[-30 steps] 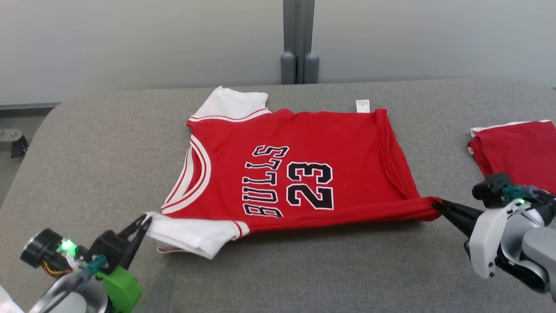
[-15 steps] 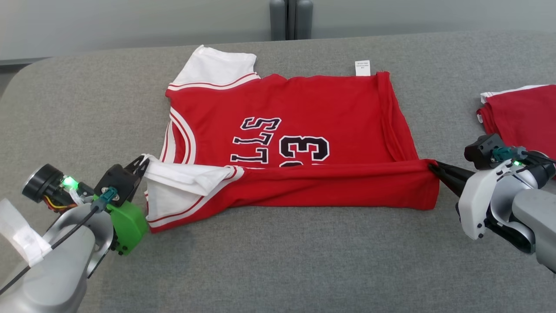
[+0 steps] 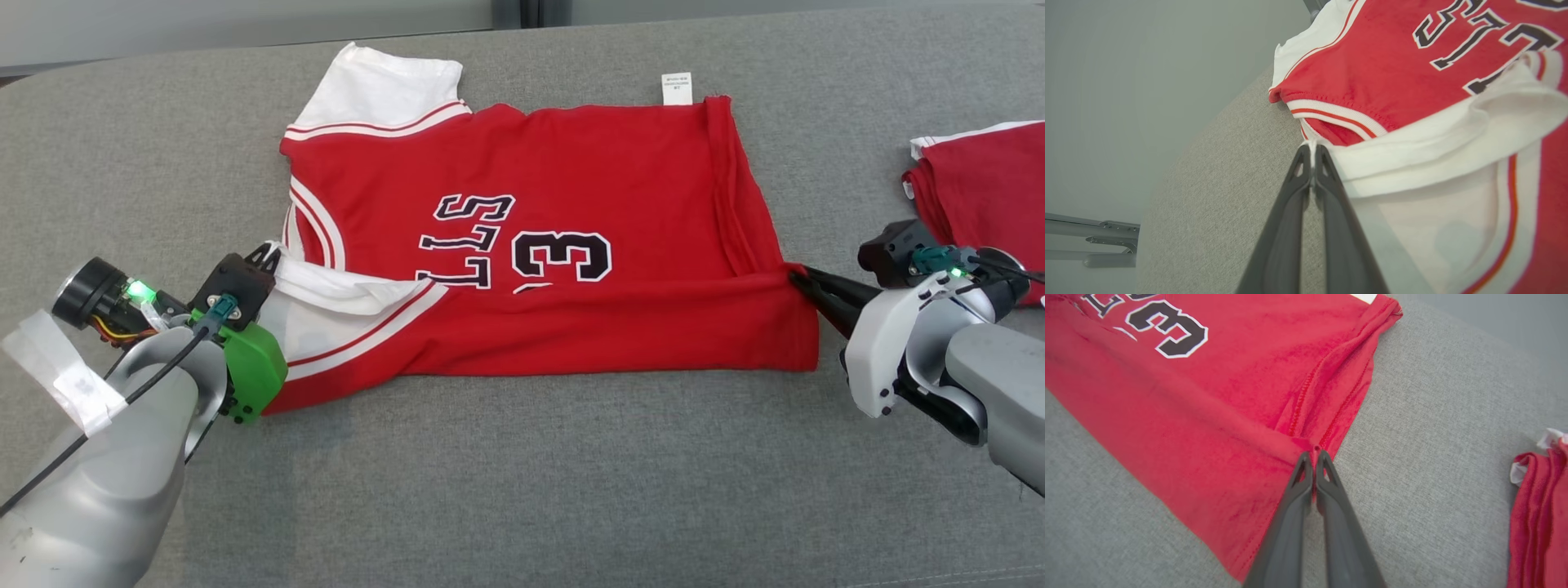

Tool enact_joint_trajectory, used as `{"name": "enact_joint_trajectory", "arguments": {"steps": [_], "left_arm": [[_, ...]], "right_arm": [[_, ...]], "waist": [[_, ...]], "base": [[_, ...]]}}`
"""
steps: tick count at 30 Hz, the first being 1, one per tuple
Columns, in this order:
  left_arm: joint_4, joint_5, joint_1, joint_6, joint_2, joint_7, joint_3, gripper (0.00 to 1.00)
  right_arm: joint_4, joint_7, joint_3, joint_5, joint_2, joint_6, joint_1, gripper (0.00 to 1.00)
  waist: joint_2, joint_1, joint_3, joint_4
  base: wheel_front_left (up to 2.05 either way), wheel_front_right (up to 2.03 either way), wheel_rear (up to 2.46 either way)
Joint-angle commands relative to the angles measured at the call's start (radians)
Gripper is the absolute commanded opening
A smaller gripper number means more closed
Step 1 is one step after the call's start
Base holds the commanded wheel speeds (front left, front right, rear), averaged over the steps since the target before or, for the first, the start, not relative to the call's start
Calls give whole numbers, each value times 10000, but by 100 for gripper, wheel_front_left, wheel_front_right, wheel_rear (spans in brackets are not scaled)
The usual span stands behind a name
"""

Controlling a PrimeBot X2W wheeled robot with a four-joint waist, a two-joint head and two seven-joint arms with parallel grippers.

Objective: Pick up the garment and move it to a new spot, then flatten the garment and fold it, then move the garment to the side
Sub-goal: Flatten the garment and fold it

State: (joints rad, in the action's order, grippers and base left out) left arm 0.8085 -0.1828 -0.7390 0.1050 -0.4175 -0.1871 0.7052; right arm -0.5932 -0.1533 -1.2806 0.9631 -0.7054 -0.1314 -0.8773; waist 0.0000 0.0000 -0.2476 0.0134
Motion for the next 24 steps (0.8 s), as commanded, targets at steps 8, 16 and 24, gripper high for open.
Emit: {"name": "enact_joint_trajectory", "arguments": {"steps": [8, 16, 24], "left_arm": [[919, -338, -388, -767, 566, -567, -366, 100], [-1919, -1805, 1218, -1943, 1160, -776, -2793, 100], [-5616, -1559, 4051, -2231, 2445, -765, -5170, 100]], "right_arm": [[-953, -1004, 627, 599, 401, 13, -105, 100], [-213, -1112, 4430, -637, 856, 13, 1186, 100], [2033, -1117, 9491, -3844, 2573, 11, 4492, 100]], "waist": [[0, 0, 200, 123], [0, 0, 821, 216], [0, 0, 1337, 171]], "base": [[0, 0, 0], [0, 0, 0], [0, 0, 0]]}}
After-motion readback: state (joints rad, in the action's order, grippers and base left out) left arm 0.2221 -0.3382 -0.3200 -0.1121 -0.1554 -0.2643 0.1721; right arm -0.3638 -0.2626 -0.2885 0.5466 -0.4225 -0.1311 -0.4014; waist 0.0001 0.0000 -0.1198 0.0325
